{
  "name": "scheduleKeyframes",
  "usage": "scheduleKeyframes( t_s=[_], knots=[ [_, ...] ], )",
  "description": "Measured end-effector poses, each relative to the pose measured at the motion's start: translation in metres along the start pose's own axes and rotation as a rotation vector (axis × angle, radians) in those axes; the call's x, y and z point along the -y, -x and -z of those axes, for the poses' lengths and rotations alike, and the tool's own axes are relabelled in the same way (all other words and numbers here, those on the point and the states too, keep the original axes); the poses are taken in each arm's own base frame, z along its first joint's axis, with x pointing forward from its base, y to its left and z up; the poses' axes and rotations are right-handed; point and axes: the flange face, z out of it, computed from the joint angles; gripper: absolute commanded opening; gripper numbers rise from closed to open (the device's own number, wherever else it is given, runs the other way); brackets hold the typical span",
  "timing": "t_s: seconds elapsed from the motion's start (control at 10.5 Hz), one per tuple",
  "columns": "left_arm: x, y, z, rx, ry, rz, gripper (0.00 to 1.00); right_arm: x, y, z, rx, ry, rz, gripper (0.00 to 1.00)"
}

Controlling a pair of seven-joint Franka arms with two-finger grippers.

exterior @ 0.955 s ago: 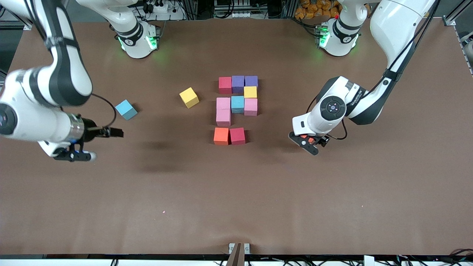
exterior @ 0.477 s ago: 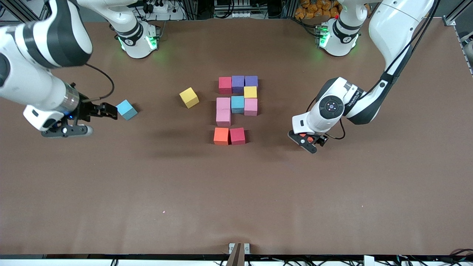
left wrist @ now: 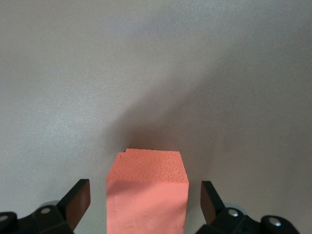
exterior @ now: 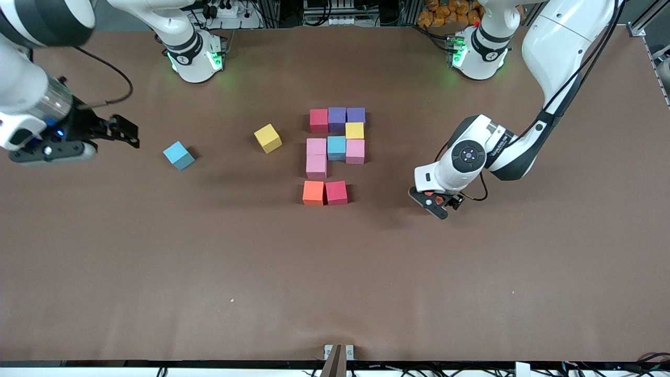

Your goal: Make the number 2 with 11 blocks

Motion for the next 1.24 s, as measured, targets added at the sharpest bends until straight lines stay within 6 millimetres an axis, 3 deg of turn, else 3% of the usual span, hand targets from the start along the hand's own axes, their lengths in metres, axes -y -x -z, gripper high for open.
scheduleKeyframes(
  t_s=[0.19,0.38,0.67,0.95,1.24],
  knots=[
    [-0.003,0.001,-0.006,-0.009,0.006,-0.005,1.00,0.005,0.006,0.027,-0.041,0.002,0.011,1.00],
    [-0.004,0.006,-0.016,-0.021,0.014,-0.005,0.97,0.006,0.007,0.041,-0.053,0.003,0.019,1.00],
    [-0.001,0.010,-0.024,-0.016,-0.029,-0.053,0.71,0.005,0.019,0.057,0.004,0.001,0.064,1.00],
    [0.009,0.014,-0.026,-0.015,-0.041,-0.052,0.39,0.003,0.020,0.062,0.003,0.000,0.086,1.00],
    [-0.002,0.005,-0.020,-0.038,-0.046,-0.079,0.31,0.003,0.020,0.062,0.003,0.000,0.088,1.00]
  ],
)
